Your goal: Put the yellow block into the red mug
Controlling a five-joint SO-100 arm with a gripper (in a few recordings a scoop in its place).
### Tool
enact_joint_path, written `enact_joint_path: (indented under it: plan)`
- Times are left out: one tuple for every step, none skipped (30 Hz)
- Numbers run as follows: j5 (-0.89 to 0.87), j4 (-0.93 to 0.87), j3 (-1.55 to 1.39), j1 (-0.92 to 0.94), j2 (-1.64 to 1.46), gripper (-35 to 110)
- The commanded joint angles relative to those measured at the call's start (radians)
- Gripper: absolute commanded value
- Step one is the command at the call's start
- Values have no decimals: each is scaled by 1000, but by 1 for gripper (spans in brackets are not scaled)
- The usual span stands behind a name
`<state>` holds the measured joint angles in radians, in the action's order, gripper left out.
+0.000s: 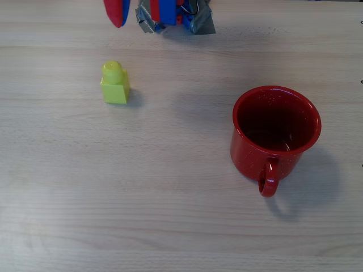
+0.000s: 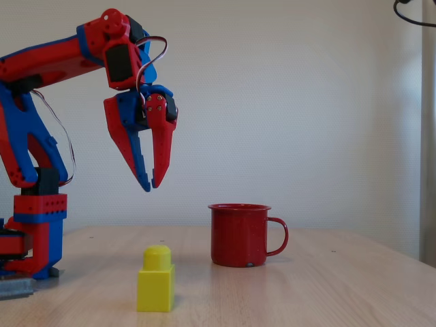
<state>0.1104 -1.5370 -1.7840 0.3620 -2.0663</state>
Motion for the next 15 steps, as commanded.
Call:
enact_joint_path:
  plan:
    - [58,-12,64,44,-9,2]
    - [78,-26,64,58,0,5]
    - [101,-35,60,72,8,9]
    - [115,-40,52,83,14,15]
    - [138,-48,44,94,21,23]
    - [152,-48,34,104,29,30]
    - [172,-44,23,114,34,36]
    - [187,-40,12,120,38,40]
    - [209,-40,2,126,40,44]
    - [224,-40,-8,129,43,47]
    - [238,-40,-14,132,44,50]
    - [249,-40,-20,133,48,52]
    - [255,-40,-26,133,51,53]
    - [262,-32,-37,133,54,53]
    - [270,-18,-52,135,57,53]
